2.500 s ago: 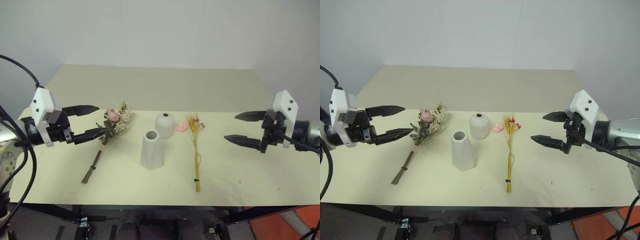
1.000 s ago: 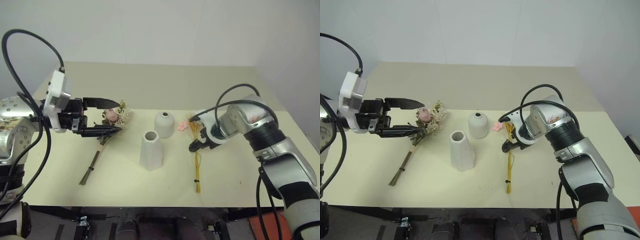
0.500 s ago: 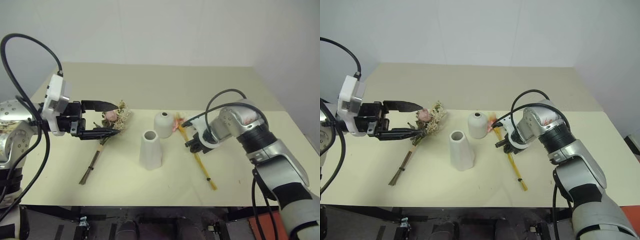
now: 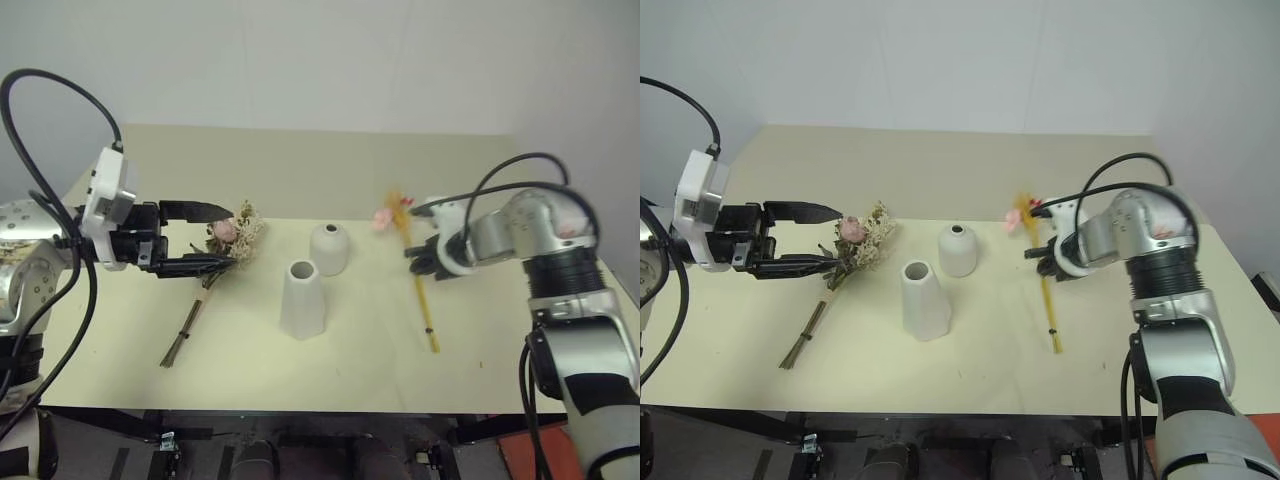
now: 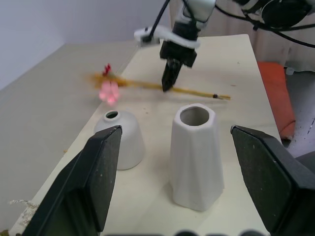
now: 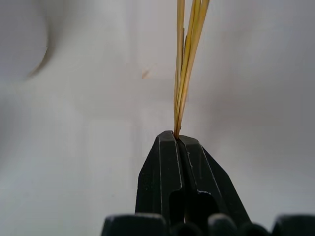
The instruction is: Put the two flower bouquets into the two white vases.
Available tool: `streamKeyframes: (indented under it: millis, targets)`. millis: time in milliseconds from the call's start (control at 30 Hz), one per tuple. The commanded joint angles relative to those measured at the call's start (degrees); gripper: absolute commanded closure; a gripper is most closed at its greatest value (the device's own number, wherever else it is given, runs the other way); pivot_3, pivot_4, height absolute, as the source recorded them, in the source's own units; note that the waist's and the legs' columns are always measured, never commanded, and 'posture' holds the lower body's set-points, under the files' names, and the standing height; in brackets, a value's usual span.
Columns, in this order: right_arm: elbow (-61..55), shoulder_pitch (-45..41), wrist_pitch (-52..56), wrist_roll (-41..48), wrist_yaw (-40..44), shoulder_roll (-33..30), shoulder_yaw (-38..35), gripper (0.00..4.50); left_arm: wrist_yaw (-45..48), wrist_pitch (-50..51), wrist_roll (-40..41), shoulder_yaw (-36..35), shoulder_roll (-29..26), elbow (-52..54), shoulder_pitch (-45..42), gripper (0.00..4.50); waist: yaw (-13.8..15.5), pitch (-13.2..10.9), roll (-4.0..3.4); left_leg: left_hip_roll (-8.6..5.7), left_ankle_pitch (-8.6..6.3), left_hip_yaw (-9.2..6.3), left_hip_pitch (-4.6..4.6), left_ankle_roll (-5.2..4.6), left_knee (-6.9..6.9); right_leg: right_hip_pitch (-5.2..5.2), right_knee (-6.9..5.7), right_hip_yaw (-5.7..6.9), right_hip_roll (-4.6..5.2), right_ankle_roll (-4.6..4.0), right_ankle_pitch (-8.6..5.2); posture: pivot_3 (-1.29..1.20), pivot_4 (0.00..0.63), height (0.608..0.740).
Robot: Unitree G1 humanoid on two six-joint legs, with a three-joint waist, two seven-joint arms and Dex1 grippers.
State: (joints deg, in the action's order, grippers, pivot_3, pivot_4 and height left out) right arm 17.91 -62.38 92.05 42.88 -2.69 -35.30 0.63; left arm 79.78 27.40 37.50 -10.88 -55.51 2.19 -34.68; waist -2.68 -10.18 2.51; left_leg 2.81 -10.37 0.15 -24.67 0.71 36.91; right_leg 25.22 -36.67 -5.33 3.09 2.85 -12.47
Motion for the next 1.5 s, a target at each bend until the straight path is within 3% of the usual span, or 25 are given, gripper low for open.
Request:
streamKeyframes:
  millis: [33, 100, 167, 400, 600, 967, 1500]
  targets:
    - [-11.54, 1.63, -0.01, -0.64, -2.91, 1.49, -10.78, 4.49, 0.83, -0.97, -0.51, 0.15, -0.65, -0.53, -2.26, 0.65, -0.14, 0.0, 0.0, 0.01, 0.0, 0.0, 0.0, 0.0, 0.0, 0.0, 0.01, 0.0, -0.01, 0.0, 0.0, 0.0, 0.15, 0.74]
    - [-18.27, 3.24, -4.77, -1.67, -3.15, 3.94, -14.62, 4.49, 1.02, -0.98, -0.97, 0.81, -0.32, -1.51, -3.53, 0.65, -0.46, 0.0, 0.0, 0.01, 0.0, 0.0, 0.01, 0.0, -0.02, 0.0, -0.02, -0.02, -0.02, 0.01, 0.0, 0.0, 0.15, 0.74]
    - [-24.01, 5.81, -13.58, -4.83, -2.22, 4.91, -13.78, 4.49, 1.18, -0.9, -1.27, 1.45, 0.0, -2.4, -4.96, 0.65, -0.68, 0.0, 0.0, 0.01, 0.0, -0.03, 0.01, -0.01, -0.02, 0.02, -0.07, -0.02, -0.03, 0.02, -0.01, 0.0, 0.15, 0.74]
    - [-25.31, 8.18, -37.61, -10.04, 8.56, 9.94, -11.2, 4.49, 2.46, 2.44, -1.74, 4.16, 0.02, -5.26, -9.79, 0.65, -1.21, 0.0, 0.0, 0.0, 0.03, -0.04, 0.04, -0.04, 0.01, -0.02, -0.07, -0.02, -0.03, 0.2, -0.1, 0.0, 0.15, 0.74]
    - [-24.5, 7.12, -49.92, -12.84, 14.25, 15.3, -8.41, 4.49, -1.58, 9.58, -2.84, 5.6, -1.45, -4.46, -11.74, 0.65, -1.6, -0.01, -0.02, 0.02, 0.03, -0.05, 0.03, -0.04, 0.0, 0.01, -0.11, -0.04, -0.07, 0.06, -0.03, 0.0, 0.15, 0.74]
    - [-17.88, 4.34, -59.41, -17.75, 17.07, 23.66, -4.29, 4.49, -4.21, 12.81, -3.39, 4.1, -4.28, -1.72, -9.81, 0.65, -1.35, -0.02, -0.04, 0.03, 0.03, -0.08, 0.04, -0.04, 0.0, 0.02, -0.16, -0.01, -0.07, 0.0, -0.01, 0.0, 0.15, 0.74]
    - [-17.88, 7.75, -59.38, -20.17, 19.02, 26.24, -2.61, 4.49, -4.79, 14.06, -2.4, 1.96, -5.78, 1.0, -7.33, 0.65, -1.36, -0.03, -0.05, 0.03, 0.04, -0.09, 0.04, -0.03, 0.0, 0.03, -0.19, 0.0, -0.07, -0.02, -0.02, 0.0, 0.15, 0.74]
